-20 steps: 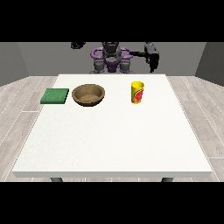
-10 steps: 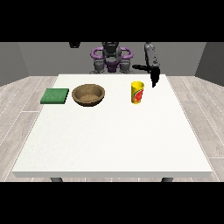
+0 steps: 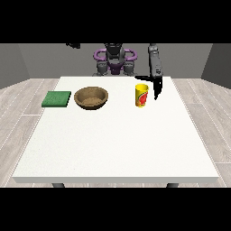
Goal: Pick the cup and pour the ball into the bowl, then pick the bowl and place it on the pad
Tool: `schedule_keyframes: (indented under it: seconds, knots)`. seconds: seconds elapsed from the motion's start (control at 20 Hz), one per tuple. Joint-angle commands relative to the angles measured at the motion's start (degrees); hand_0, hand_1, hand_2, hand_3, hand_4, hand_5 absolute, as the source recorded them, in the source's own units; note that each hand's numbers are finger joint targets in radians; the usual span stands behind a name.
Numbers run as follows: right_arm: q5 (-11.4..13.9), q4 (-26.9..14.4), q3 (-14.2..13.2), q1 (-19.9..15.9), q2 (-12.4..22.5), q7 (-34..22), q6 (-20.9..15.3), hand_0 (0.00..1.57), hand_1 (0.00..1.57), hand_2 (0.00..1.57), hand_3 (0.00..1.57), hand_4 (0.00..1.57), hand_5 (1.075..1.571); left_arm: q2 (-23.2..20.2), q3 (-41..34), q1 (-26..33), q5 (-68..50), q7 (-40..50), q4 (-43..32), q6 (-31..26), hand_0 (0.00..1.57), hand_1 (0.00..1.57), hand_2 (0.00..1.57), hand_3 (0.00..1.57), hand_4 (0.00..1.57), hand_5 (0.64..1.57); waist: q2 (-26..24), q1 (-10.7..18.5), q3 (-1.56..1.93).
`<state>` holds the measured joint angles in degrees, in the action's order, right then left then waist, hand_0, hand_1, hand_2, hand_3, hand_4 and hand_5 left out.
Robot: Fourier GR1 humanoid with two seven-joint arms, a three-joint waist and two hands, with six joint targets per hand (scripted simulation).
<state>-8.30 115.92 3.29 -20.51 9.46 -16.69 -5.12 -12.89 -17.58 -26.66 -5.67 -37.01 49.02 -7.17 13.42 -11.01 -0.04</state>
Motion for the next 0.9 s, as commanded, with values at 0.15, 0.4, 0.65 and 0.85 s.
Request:
schedule_keyframes:
  seconds: [0.15, 0.4, 0.65, 0.85]
  knots:
    - [-2.82, 2.85, -4.51, 0.82, 2.73, -0.97, 3.11, 0.00, 0.00, 0.00, 0.00, 0.00, 1.567, -0.10, -0.55, -3.97, 0.55, -6.07, -10.20, 0.42, 0.00, 0.00, 0.00, 0.00, 0.00, 1.429, 1.44, -1.01, 0.00]
    - [-4.38, 9.50, -5.24, 3.08, 2.94, -0.29, 4.31, 0.00, 0.00, 0.00, 0.00, 0.00, 1.567, -3.02, -3.53, -6.50, 0.00, -11.42, -15.87, 1.70, 0.00, 0.00, 0.00, 0.00, 0.00, 1.418, 5.44, -4.59, -0.01]
    - [-9.70, 10.98, -9.11, 1.28, 5.99, -3.69, 6.48, 0.00, 0.00, 0.00, 0.00, 0.00, 1.562, -4.90, -2.14, -3.48, 5.97, -17.91, -15.82, 12.41, 1.32, 1.32, 1.57, 1.57, 0.96, 1.530, 5.74, -6.68, -0.01]
    - [-12.44, 10.09, -12.02, 1.77, 7.09, -2.66, 8.40, 0.00, 0.00, 0.00, 0.00, 0.00, 1.562, -1.72, -0.28, -4.28, 8.64, -19.16, -18.06, 18.17, 1.32, 1.32, 1.57, 1.57, 1.06, 1.486, 5.94, -7.05, 0.01]
